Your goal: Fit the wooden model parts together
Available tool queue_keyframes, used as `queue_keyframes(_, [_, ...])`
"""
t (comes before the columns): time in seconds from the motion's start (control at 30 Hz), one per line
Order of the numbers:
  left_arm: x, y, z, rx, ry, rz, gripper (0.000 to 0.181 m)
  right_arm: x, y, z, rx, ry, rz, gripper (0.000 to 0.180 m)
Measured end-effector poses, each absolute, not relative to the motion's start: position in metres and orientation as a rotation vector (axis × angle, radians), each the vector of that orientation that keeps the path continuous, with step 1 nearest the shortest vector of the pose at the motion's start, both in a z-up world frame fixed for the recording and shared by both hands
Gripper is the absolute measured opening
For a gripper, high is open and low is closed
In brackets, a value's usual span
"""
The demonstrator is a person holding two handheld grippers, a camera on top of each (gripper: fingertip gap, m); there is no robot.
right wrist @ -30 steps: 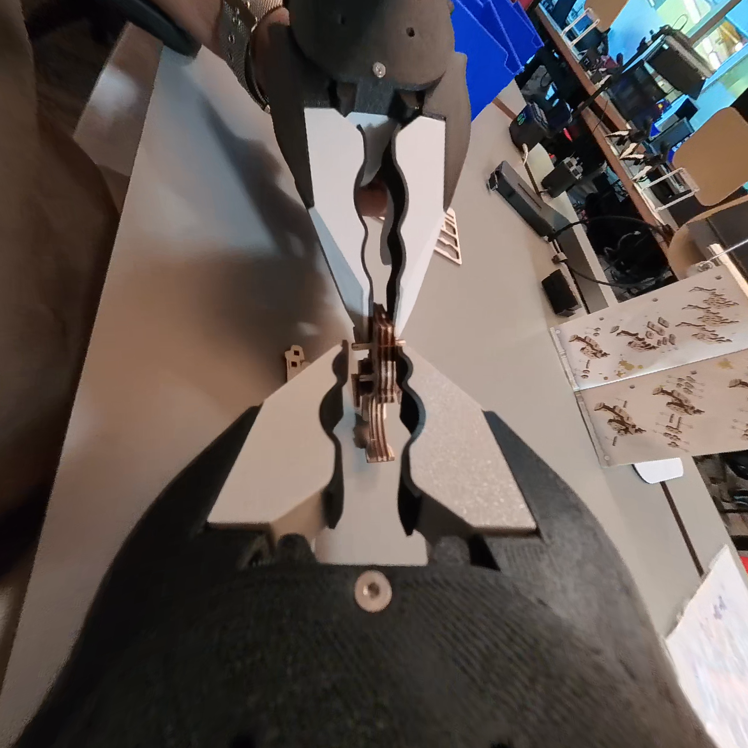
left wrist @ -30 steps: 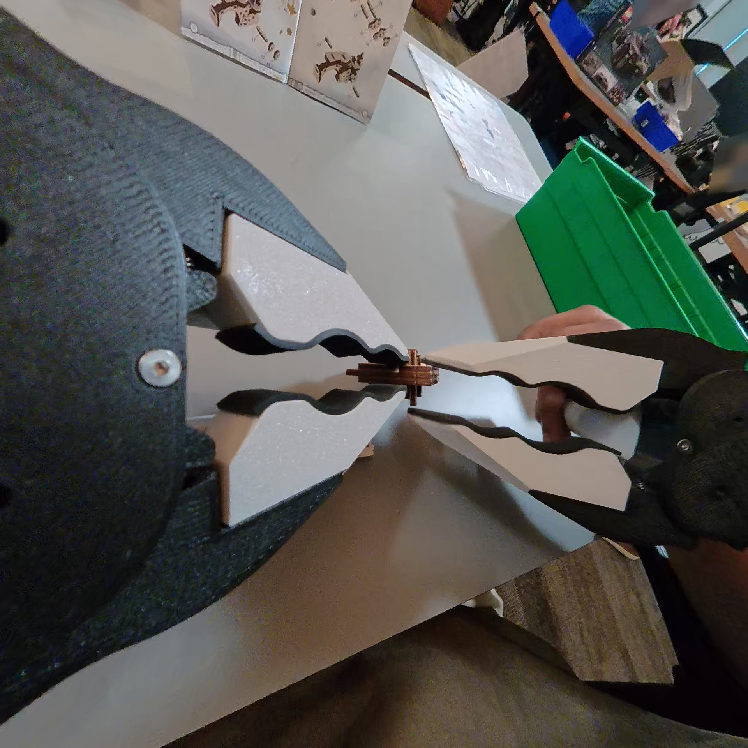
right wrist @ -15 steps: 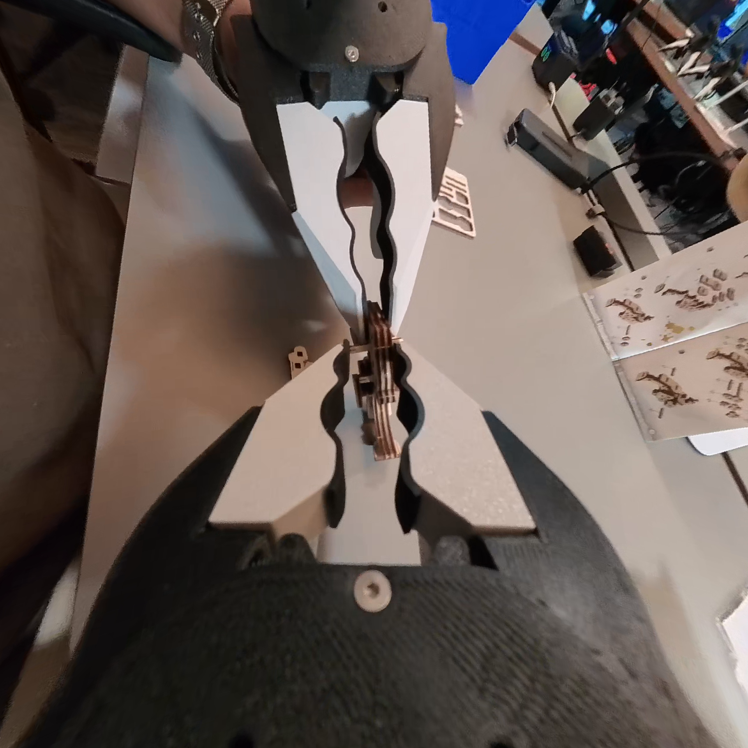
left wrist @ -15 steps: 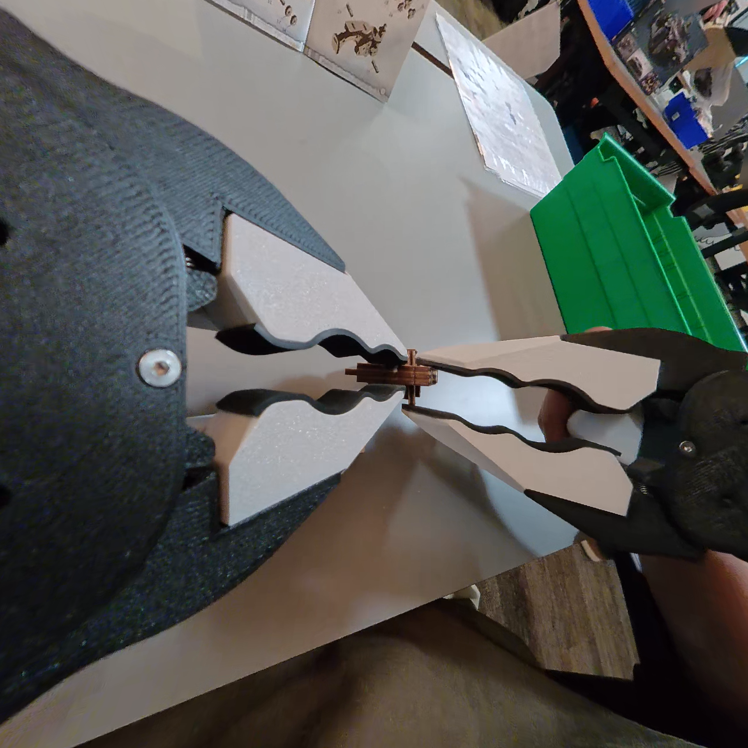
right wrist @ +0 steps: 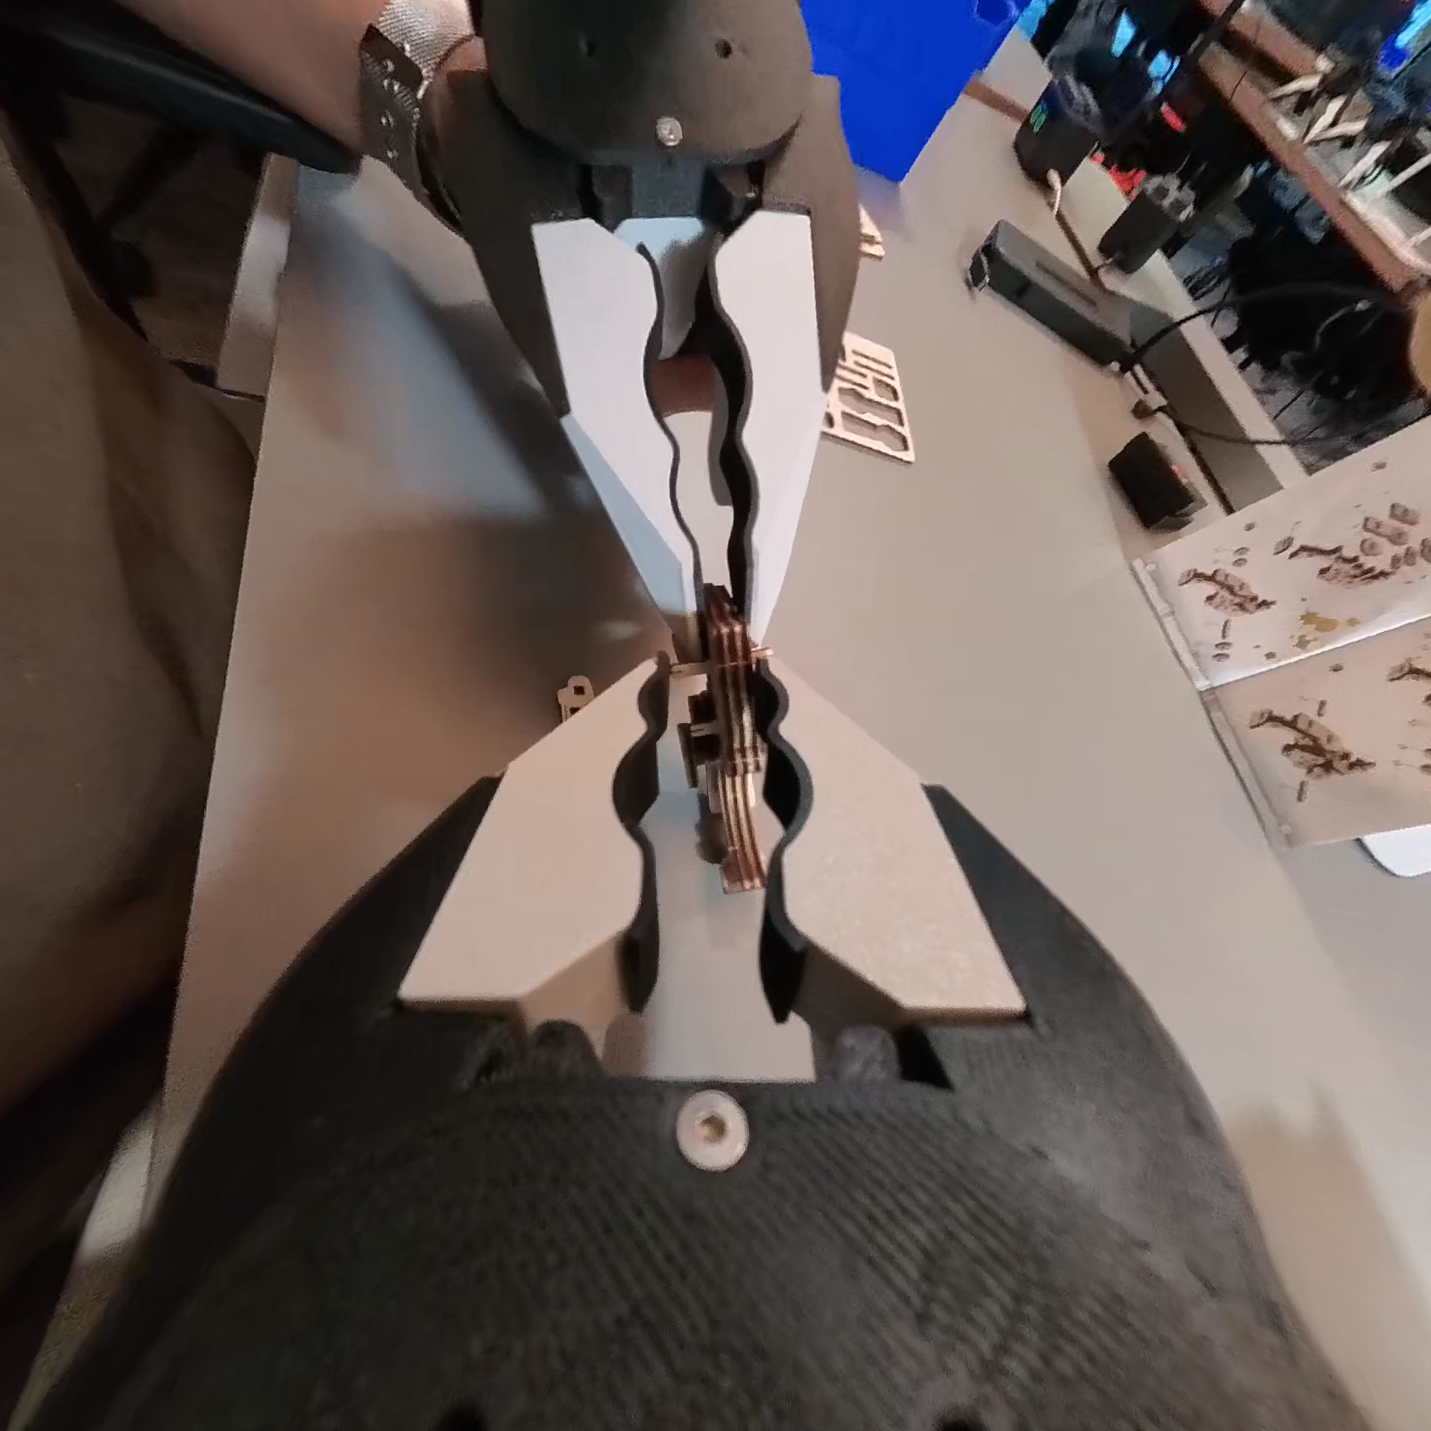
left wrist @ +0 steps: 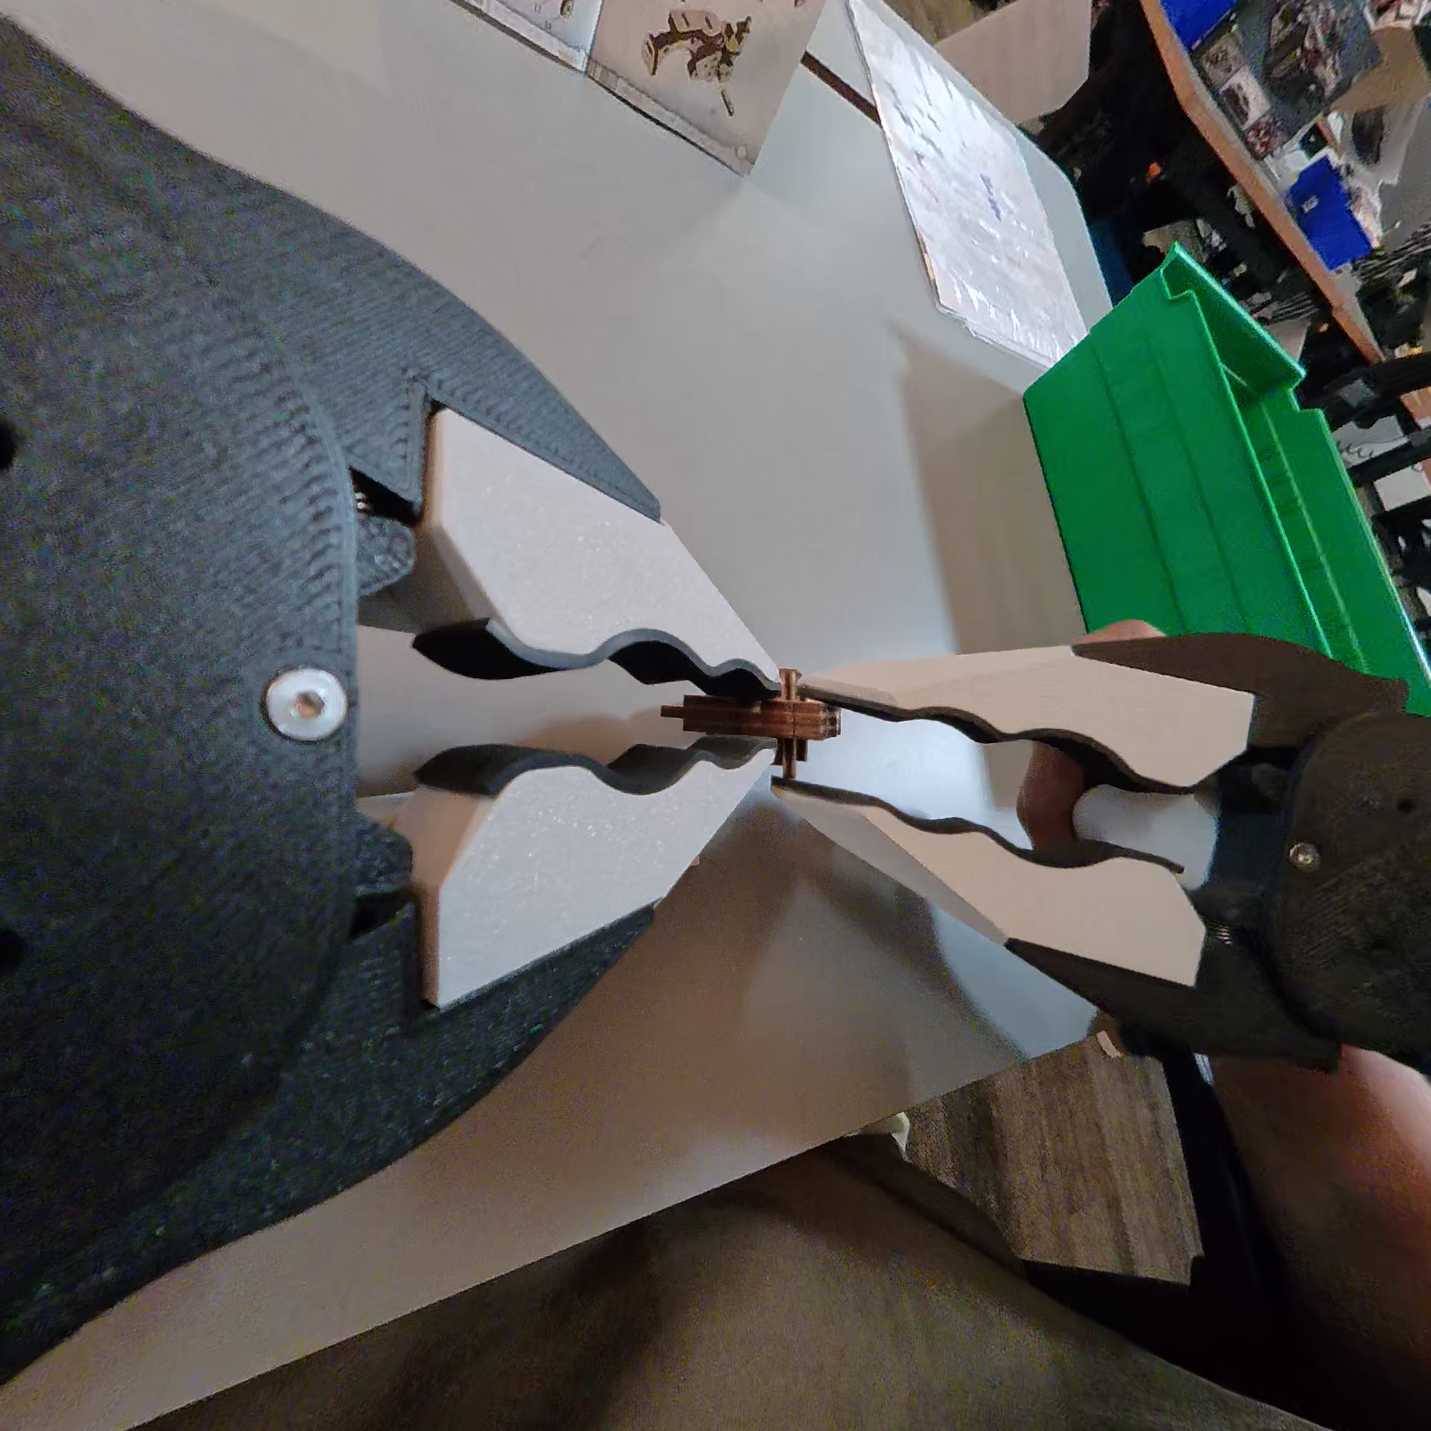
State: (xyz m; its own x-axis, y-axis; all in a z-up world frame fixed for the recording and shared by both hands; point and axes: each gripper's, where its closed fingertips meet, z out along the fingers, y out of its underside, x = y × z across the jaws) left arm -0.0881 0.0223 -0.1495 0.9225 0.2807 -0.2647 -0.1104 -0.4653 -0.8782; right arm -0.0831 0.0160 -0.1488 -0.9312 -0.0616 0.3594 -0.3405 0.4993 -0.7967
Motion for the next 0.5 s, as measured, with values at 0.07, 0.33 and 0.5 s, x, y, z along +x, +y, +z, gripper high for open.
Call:
queue_keyframes(0.07, [-0.087, 0.022, -0.15, -2.015, -0.107, 0.466, 0.007, -0.076, 0.016, -0.15, 0.366, -2.475, 1.427, 0.031])
queue_keyframes(0.33, [-0.083, 0.023, -0.152, -2.025, -0.086, 0.451, 0.007, -0.072, 0.018, -0.148, 0.311, -2.568, 1.491, 0.033])
queue_keyframes(0.5, [-0.083, 0.025, -0.154, -2.036, -0.089, 0.454, 0.007, -0.081, 0.019, -0.148, 0.358, -2.517, 1.341, 0.007])
